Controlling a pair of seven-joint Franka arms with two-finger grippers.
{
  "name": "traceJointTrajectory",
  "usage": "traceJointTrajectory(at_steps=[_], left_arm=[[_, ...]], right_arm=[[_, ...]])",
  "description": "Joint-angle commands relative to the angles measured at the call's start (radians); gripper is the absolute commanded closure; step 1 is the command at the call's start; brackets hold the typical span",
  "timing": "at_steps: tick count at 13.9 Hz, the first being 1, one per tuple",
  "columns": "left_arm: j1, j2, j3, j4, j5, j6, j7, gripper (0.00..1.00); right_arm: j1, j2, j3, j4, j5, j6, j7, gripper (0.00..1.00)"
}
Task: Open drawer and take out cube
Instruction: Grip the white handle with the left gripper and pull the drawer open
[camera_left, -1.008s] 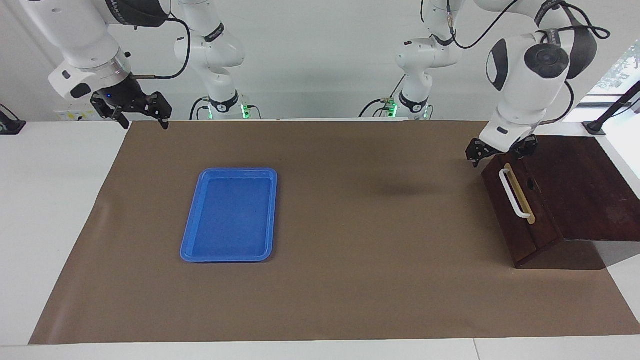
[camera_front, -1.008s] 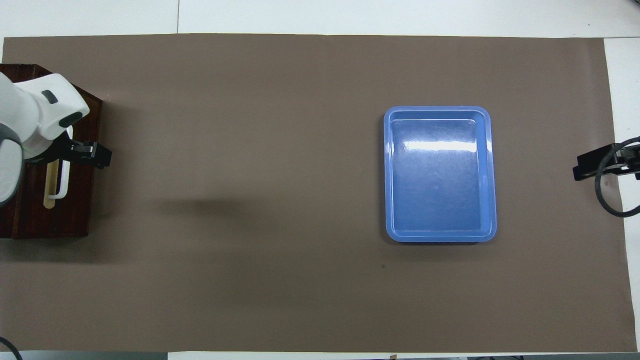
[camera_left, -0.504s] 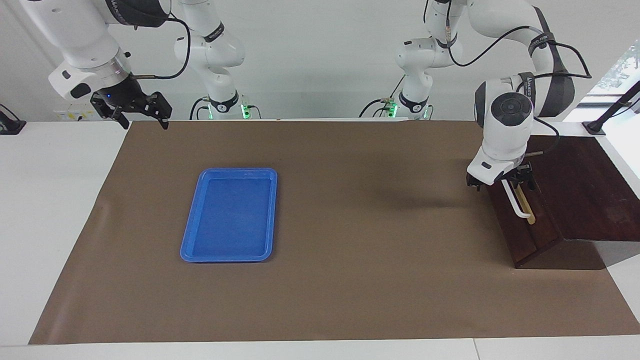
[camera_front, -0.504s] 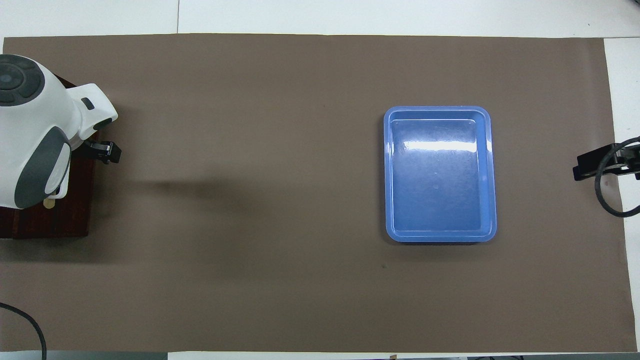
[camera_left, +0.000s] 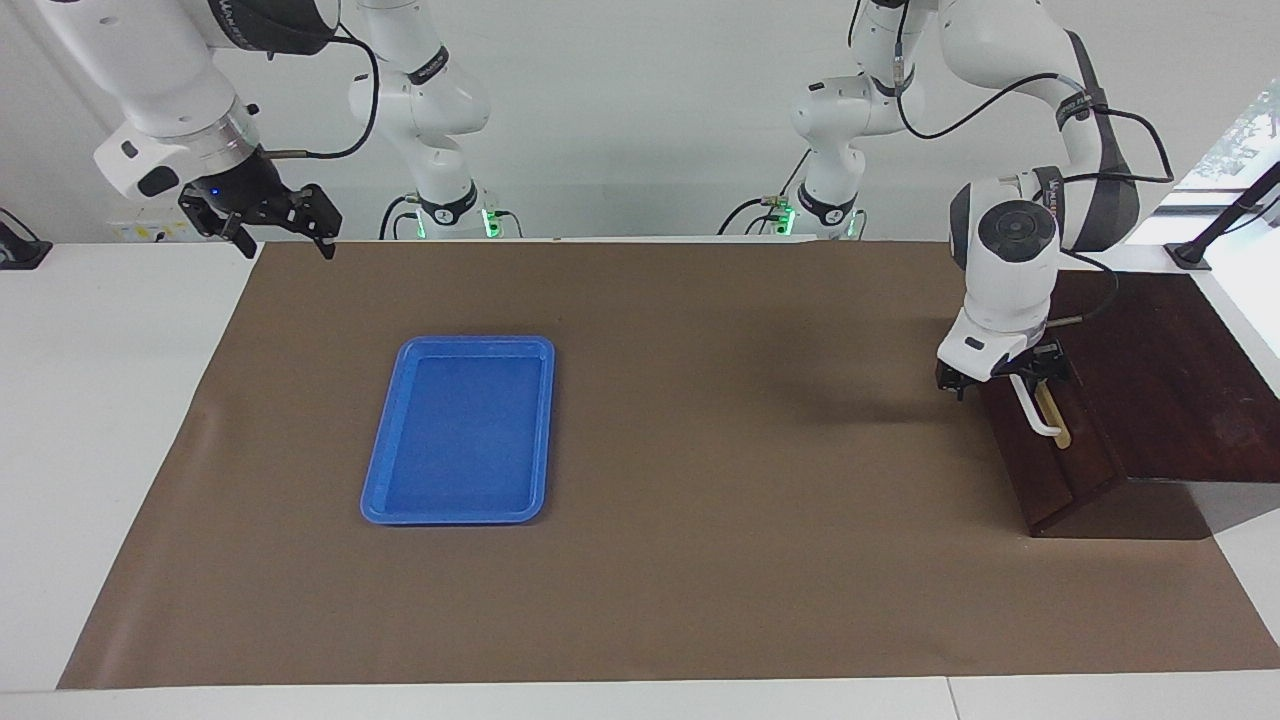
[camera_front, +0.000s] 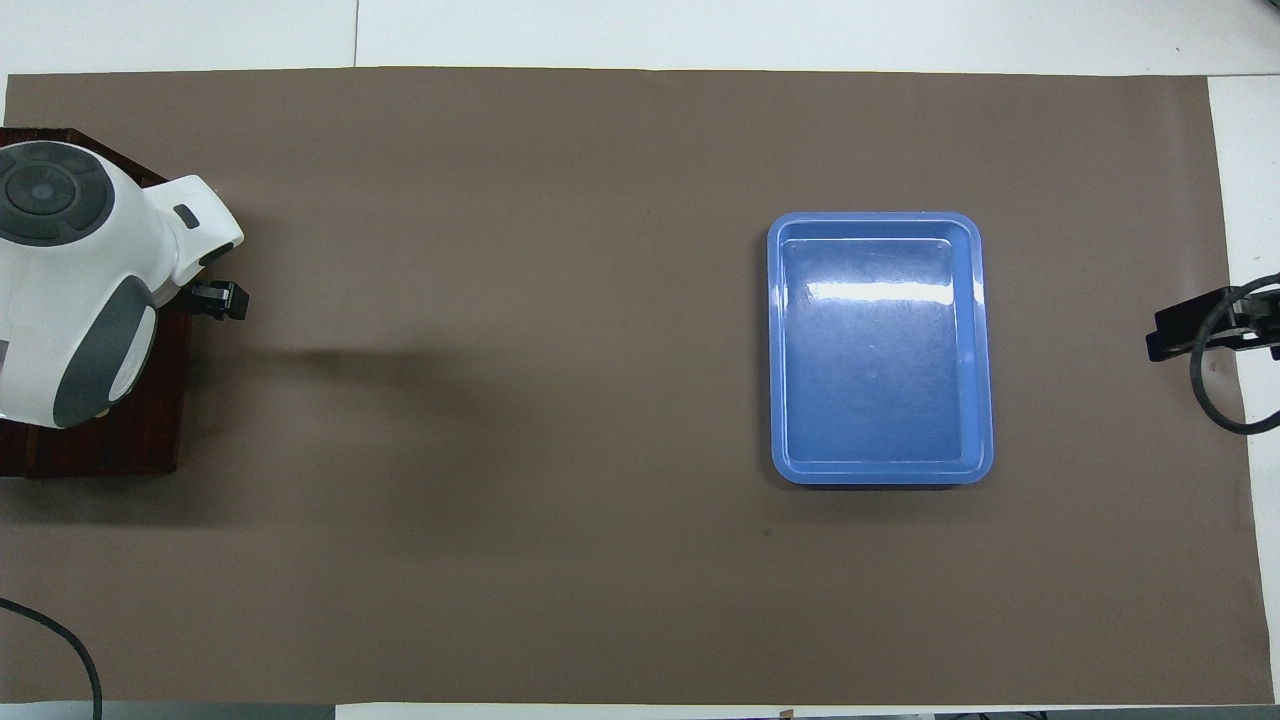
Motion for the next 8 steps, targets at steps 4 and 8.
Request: traceJointTrajectory(at_steps=[4, 8], left_arm=[[0.018, 0.02, -0.001, -0.057, 0.026, 0.073, -0.021, 0.0], [0.006, 0.024, -0.003, -0.063, 0.026, 0.076, -0.02, 0.0]], right_arm=[[-0.017, -0.008, 0.007, -0.006, 0.003, 0.006, -0.018, 0.0], [-0.017, -0.008, 0.006, -0.006, 0.003, 0.004, -0.021, 0.0]])
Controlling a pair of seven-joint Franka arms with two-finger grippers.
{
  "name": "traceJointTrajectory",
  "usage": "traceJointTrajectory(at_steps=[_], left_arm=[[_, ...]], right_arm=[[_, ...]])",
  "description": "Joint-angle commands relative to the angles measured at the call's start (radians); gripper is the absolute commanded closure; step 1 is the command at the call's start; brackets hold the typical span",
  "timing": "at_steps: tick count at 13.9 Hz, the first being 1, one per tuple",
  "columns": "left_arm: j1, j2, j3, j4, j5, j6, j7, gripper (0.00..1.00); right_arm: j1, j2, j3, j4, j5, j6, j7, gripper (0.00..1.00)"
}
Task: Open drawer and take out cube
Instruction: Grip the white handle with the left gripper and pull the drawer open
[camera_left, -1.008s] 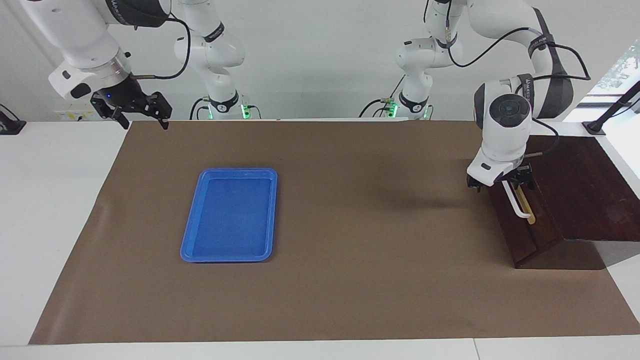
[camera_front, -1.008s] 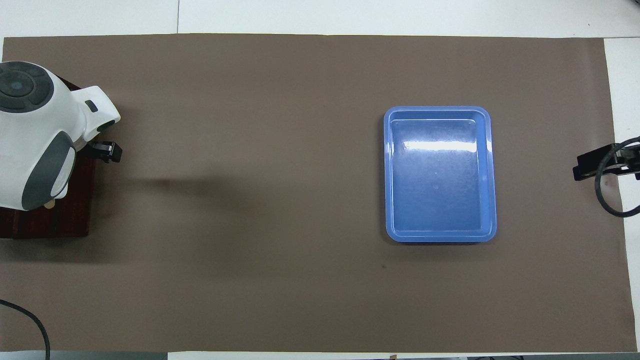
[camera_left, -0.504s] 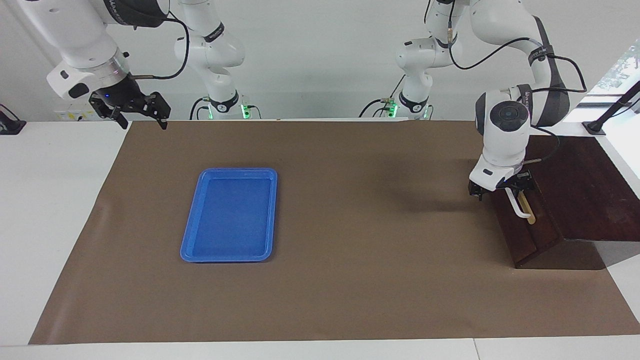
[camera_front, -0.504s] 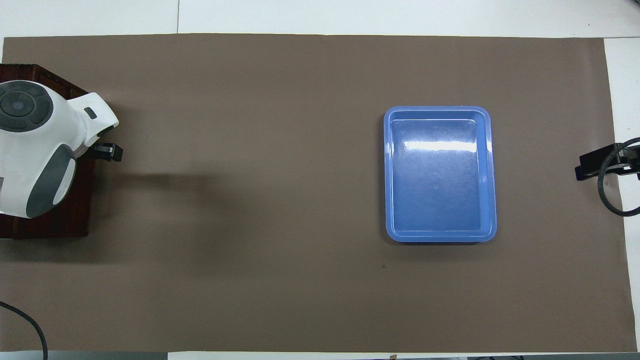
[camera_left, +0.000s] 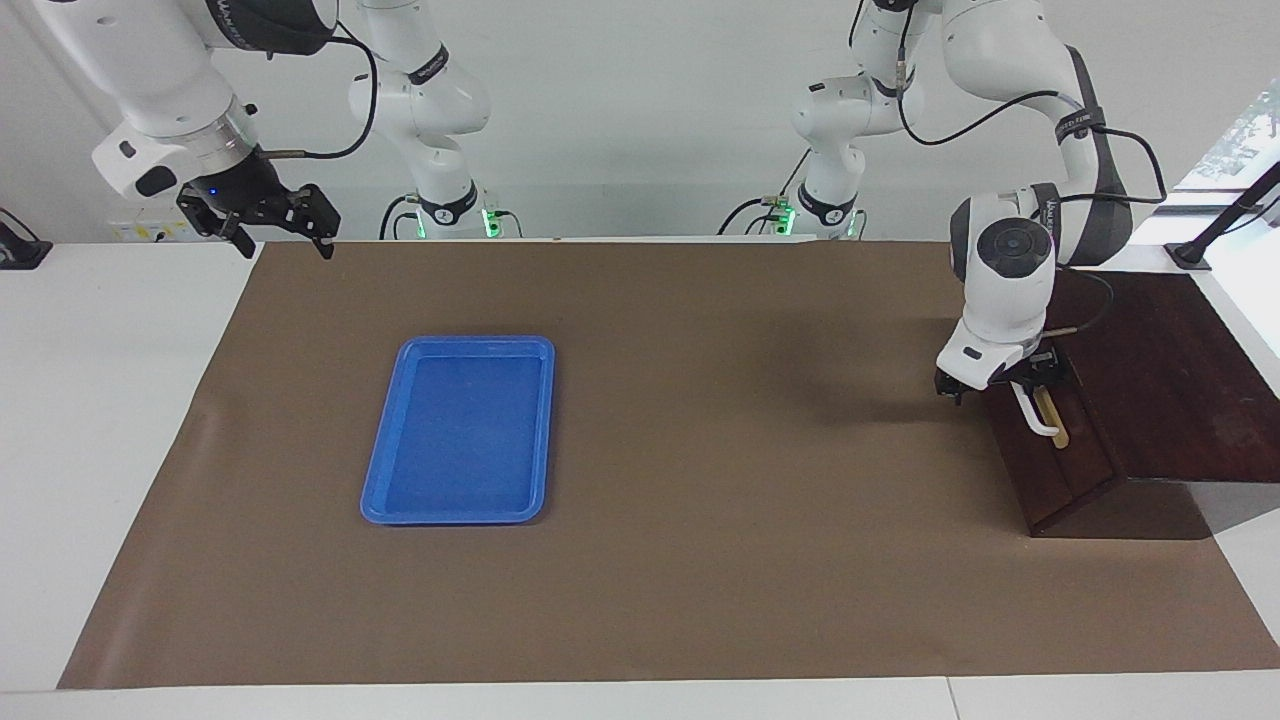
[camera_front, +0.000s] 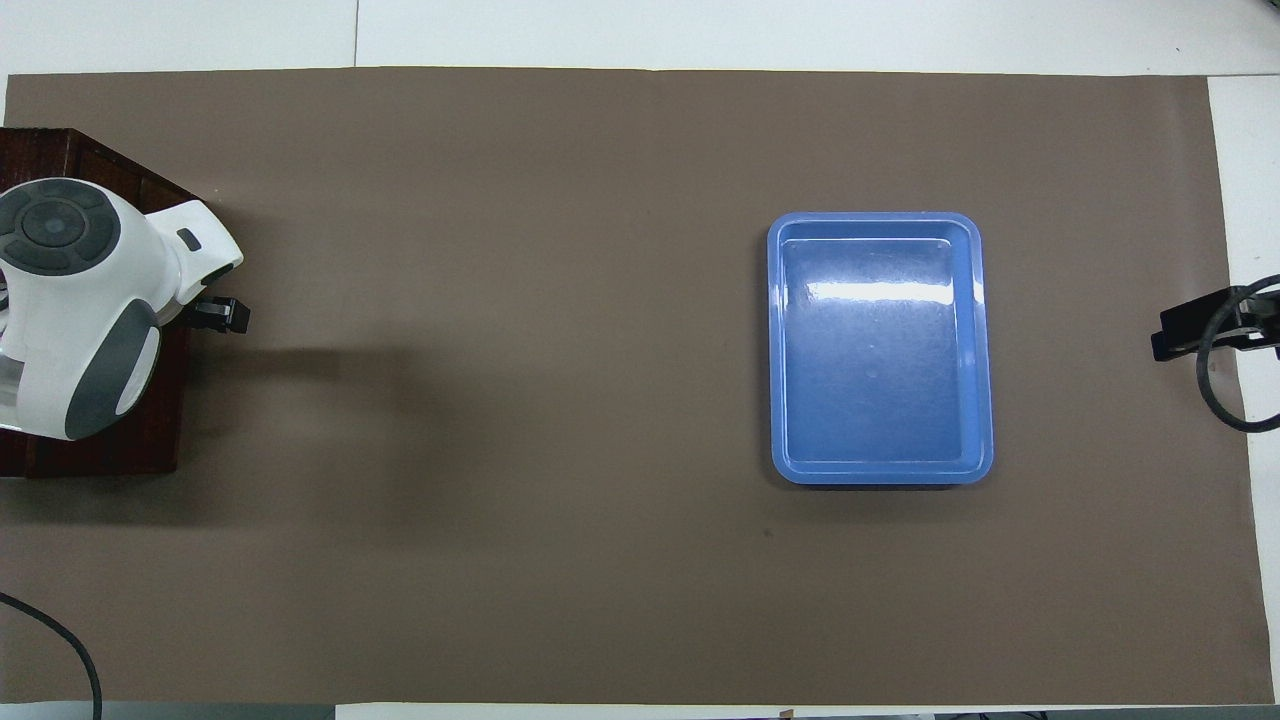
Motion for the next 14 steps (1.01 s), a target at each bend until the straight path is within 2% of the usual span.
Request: traceJointTrajectory(at_steps=[1, 14], left_arm=[[-0.009, 0.003, -0.01, -0.026, 0.009, 0.037, -0.021, 0.0], [-0.162, 0.003, -0.015, -0.017, -0.008, 0.005, -0.033, 0.0]], right_arm=[[-0.015, -0.008, 0.005, -0.006, 0.003, 0.006, -0.021, 0.0], [-0.017, -0.008, 0.0, -0.007, 0.003, 0.043, -0.018, 0.0]])
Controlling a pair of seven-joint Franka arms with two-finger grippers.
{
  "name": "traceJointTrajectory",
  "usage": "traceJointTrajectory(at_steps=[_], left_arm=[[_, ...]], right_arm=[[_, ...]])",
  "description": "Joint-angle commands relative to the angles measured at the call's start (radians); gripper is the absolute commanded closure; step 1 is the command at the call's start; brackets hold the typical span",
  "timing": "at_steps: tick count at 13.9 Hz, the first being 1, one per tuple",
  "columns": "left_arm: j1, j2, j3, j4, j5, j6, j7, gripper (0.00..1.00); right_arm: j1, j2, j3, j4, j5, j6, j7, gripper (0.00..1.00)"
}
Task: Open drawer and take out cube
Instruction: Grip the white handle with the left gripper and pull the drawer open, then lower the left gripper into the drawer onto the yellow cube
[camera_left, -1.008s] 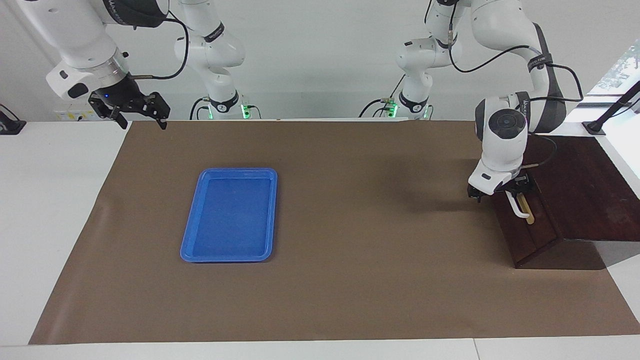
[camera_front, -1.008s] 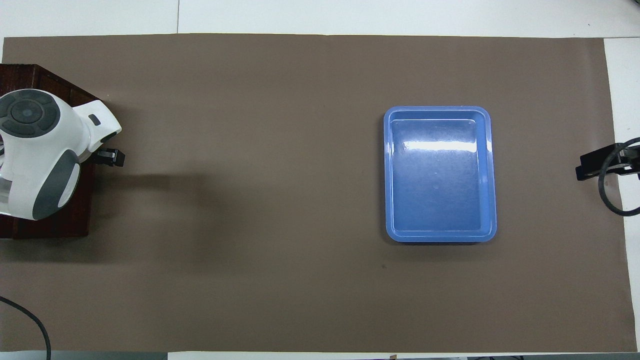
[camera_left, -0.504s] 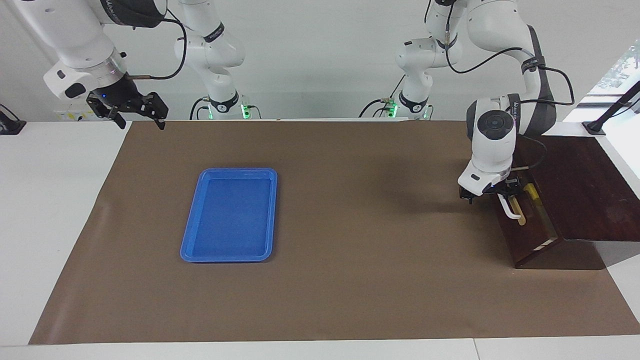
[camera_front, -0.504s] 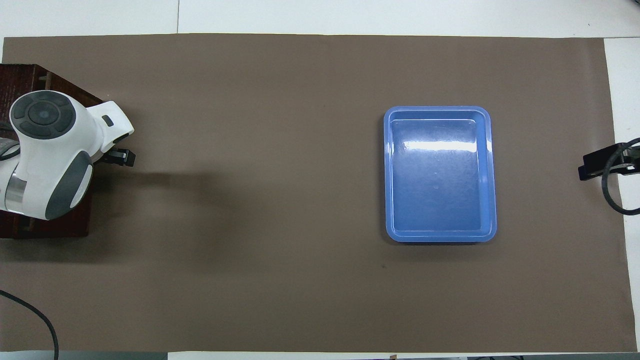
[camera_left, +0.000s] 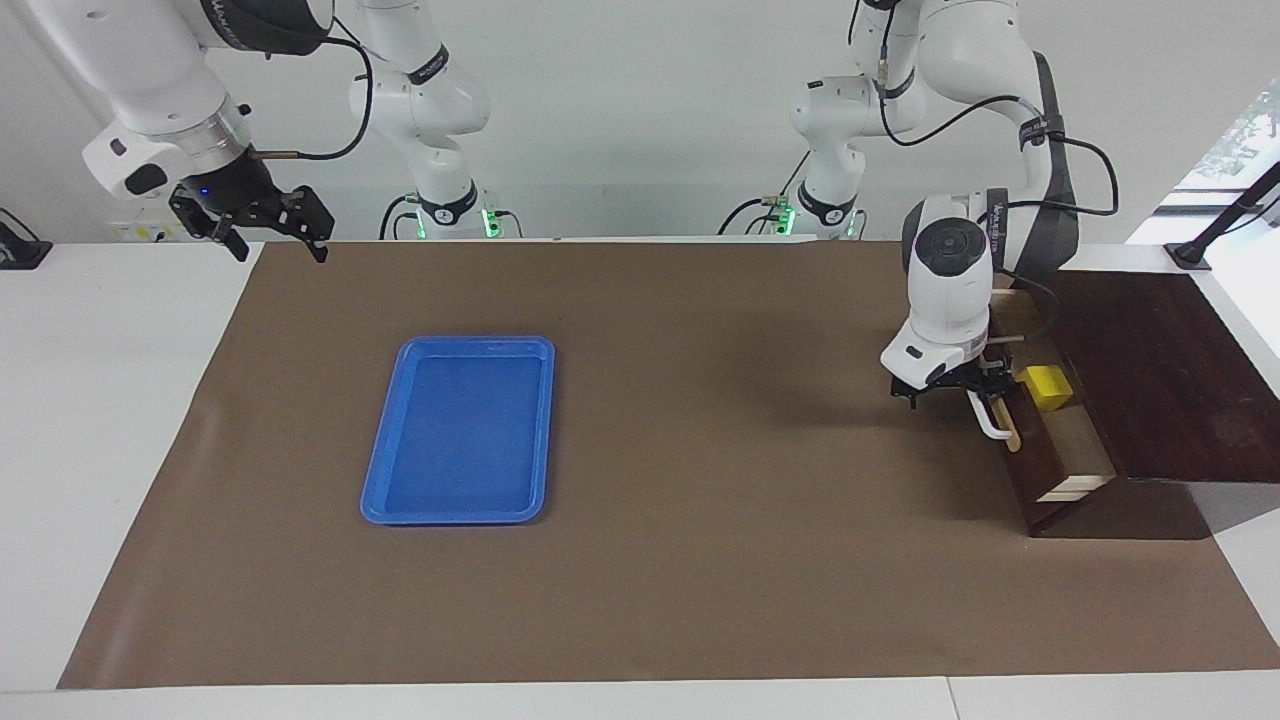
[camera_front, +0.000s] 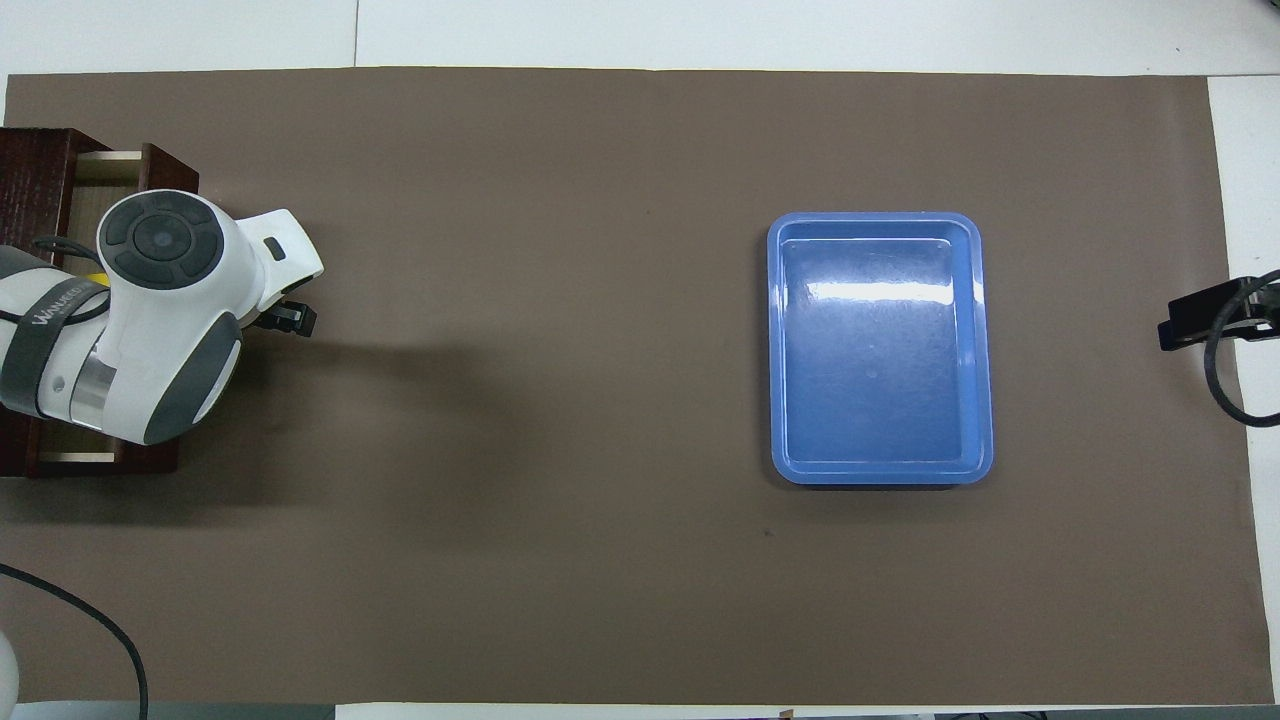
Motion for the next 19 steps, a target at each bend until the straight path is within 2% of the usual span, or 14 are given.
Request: traceJointTrajectory(at_steps=[1, 13, 17, 19], left_arm=[[-0.066, 0.002, 0.0, -0.008, -0.029, -0.008, -0.021, 0.0], [-0.118, 0.0, 0.0, 0.001, -0.052, -0.028, -0.021, 0.0], [-0.115, 0.002, -0.001, 0.123, -0.056, -0.162, 0.034, 0.0], [-0.118, 0.005, 0.0, 0.215, -0.1, -0.259, 0.058, 0.0]], right_arm=[[-0.011, -0.008, 0.002, -0.009, 0.003, 0.014, -0.018, 0.0], [-0.021, -0.01, -0.001, -0.026, 0.001, 0.051, -0.016, 0.0], [-0.021, -0.017, -0.001, -0.039, 0.001, 0.053, -0.016, 0.0], [-0.021, -0.017, -0.001, -0.039, 0.001, 0.053, -0.016, 0.0]])
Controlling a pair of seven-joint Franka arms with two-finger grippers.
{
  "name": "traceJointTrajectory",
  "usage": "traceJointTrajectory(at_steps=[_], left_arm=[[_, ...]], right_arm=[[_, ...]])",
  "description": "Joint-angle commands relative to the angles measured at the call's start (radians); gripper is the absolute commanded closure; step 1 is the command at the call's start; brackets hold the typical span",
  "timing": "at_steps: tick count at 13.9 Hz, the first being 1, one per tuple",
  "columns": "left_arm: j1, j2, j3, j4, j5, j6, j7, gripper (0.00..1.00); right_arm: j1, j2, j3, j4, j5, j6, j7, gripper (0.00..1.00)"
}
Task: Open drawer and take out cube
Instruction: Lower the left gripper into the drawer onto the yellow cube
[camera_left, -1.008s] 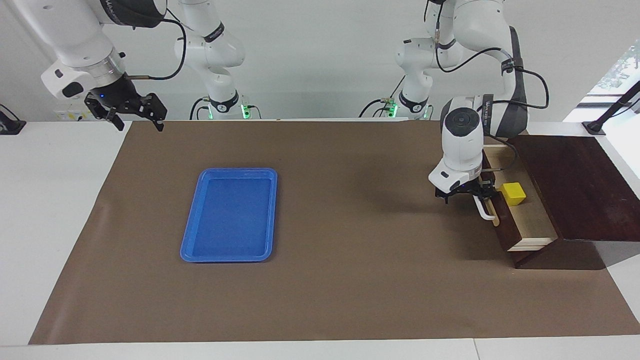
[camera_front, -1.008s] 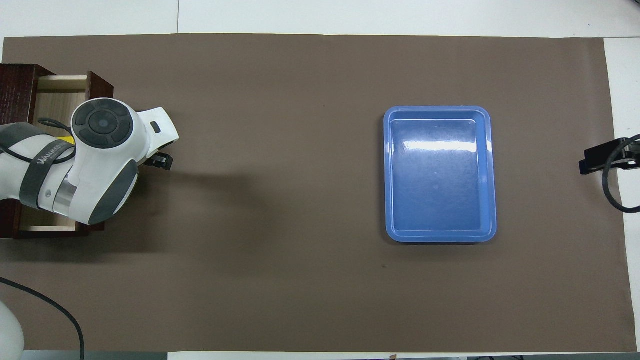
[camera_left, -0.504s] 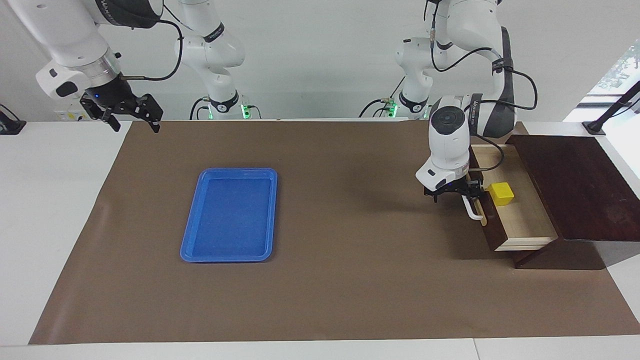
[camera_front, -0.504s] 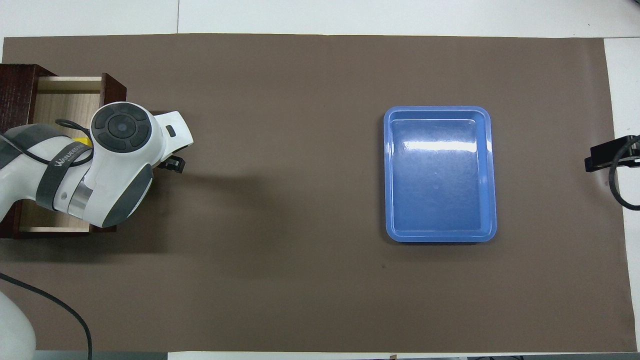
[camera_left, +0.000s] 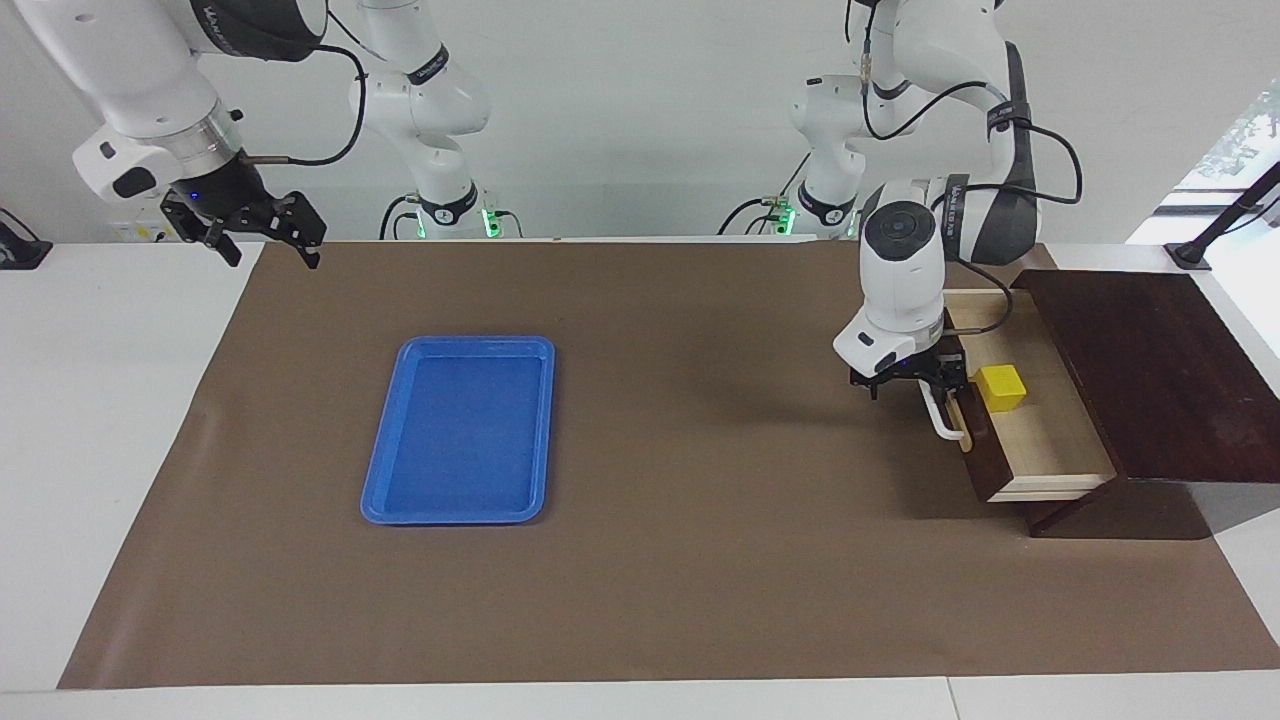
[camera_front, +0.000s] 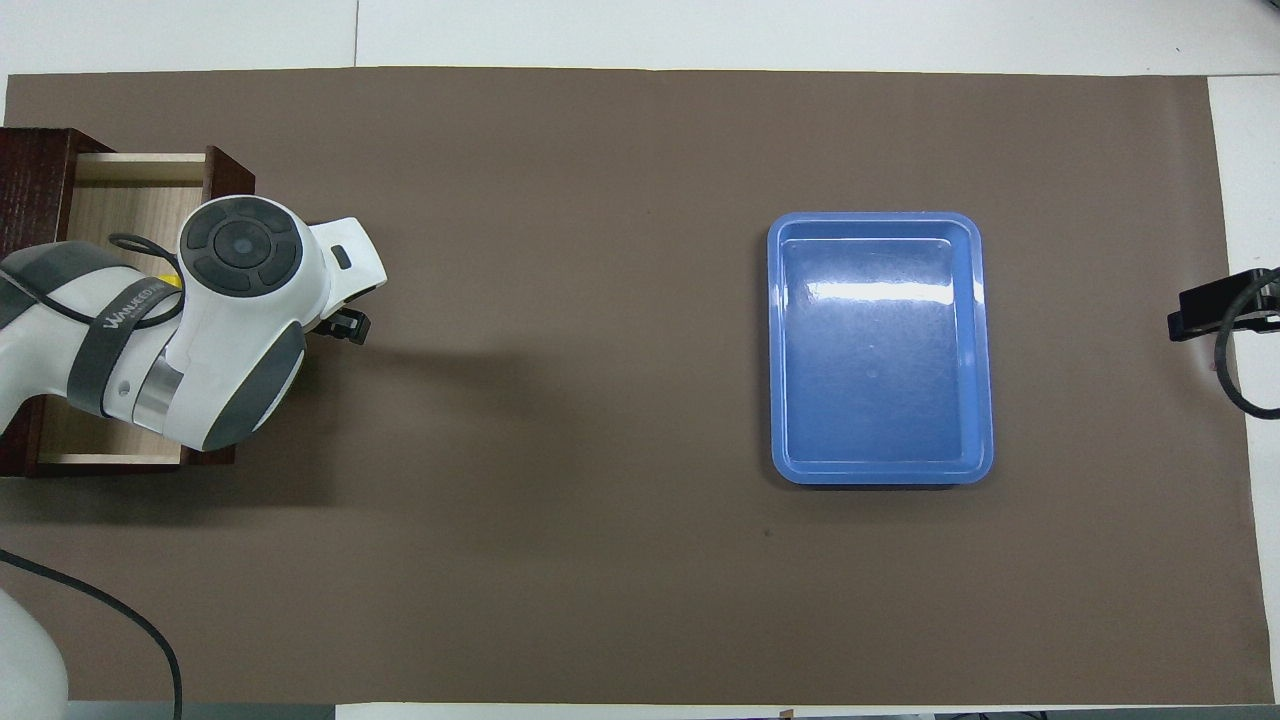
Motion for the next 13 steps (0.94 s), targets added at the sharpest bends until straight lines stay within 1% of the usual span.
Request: traceJointTrajectory(at_steps=[1, 4, 5, 7, 11, 13], left_arm=[[-0.021, 0.006, 0.014, 0.142, -0.065, -0.144, 0.043, 0.0], [0.002, -0.005, 0.03, 0.236, -0.185, -0.221, 0.013, 0.0], [0.014, -0.011, 0.049, 0.255, -0.2, -0.235, -0.05, 0.0], [0.06, -0.014, 0.057, 0.282, -0.261, -0.232, -0.235, 0.0], [0.17, -0.011, 0.058, 0.285, -0.361, -0.209, -0.511, 0.0], [0.206, -0.012, 0.058, 0.281, -0.366, -0.183, -0.677, 0.0]], right_arm=[[-0.009, -0.017, 0.003, -0.027, 0.001, 0.021, -0.016, 0.0], [-0.009, -0.019, 0.003, -0.028, 0.001, 0.021, -0.015, 0.0], [-0.009, -0.019, 0.003, -0.028, 0.001, 0.021, -0.015, 0.0], [-0.009, -0.025, 0.003, -0.04, 0.001, 0.021, -0.013, 0.0], [-0.008, -0.03, 0.003, -0.048, 0.001, 0.022, -0.013, 0.0], [-0.008, -0.03, 0.003, -0.048, 0.001, 0.022, -0.013, 0.0]])
